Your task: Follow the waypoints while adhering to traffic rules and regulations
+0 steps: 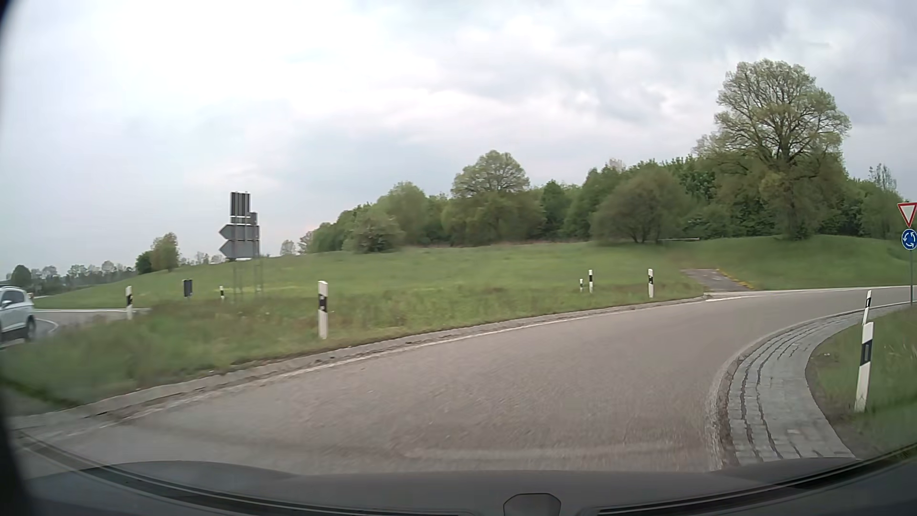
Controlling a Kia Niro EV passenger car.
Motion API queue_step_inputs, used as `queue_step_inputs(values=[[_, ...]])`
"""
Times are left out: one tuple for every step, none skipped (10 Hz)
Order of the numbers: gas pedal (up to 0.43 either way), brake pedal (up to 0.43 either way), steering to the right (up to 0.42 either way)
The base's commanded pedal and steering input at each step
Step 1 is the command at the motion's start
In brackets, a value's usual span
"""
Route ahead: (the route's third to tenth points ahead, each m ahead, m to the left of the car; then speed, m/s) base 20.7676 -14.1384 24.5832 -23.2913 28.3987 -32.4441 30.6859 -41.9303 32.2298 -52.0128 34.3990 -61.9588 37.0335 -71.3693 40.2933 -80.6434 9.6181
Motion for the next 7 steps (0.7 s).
queue_step_inputs(values=[[0.0, 0.0, 0.226], [0.0, 0.0, 0.227], [0.02, 0.0, 0.228], [0.059, 0.0, 0.229], [0.067, 0.0, 0.229], [0.079, 0.0, 0.23], [0.079, 0.0, 0.231]])
